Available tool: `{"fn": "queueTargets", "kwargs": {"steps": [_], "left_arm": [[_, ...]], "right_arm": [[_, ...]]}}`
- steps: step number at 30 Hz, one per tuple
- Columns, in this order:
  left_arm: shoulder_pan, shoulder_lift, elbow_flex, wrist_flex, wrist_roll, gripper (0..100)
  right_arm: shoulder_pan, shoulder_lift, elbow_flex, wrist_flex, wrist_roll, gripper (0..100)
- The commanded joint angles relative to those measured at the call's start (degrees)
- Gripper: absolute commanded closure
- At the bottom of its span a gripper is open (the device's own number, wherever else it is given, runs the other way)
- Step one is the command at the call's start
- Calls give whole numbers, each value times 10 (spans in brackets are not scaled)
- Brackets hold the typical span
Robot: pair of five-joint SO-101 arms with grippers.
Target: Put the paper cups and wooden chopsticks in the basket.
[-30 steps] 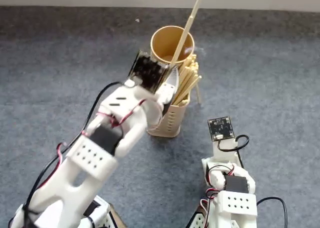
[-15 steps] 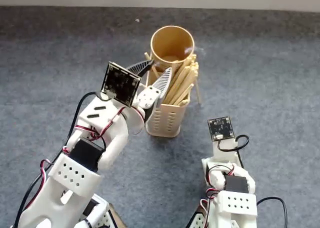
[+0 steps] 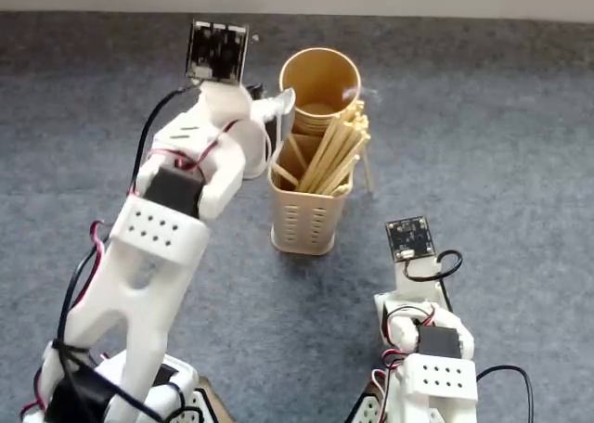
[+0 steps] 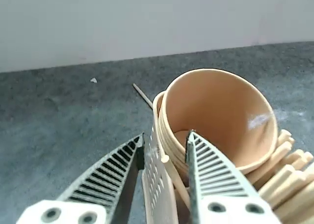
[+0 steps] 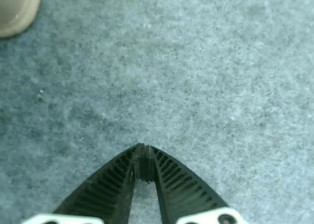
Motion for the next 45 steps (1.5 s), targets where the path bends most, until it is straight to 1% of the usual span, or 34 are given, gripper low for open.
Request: {"fn": "queueTargets", "kwargs": {"steps": [1,6,9,15,19,23,27,32,42,44,45], "left_arm": [[-2,33,-52,75,25,846],[-2,37,-57,134,26,847],[-3,24,-73,164,47,847],[-2,-26,-135,196,47,847],[29,-29,-157,255,48,847],[31,-28,-202,292,49,848],[41,-19,-195,345,51,883],[16,23,-191,352,49,873],[19,156,-196,348,48,867],[15,167,-197,348,48,897],[14,167,-197,347,47,937]], "right_arm": [[-7,-6,0,-8,6,994],[-7,-6,0,-8,6,994],[-7,-6,0,-8,6,994],[-7,-6,0,-8,6,994],[-7,-6,0,-8,6,994],[-7,-6,0,-8,6,994],[-7,-6,0,-8,6,994],[-7,-6,0,-8,6,994],[-7,-6,0,-8,6,994],[-7,-6,0,-8,6,994],[-7,-6,0,-8,6,994]]}}
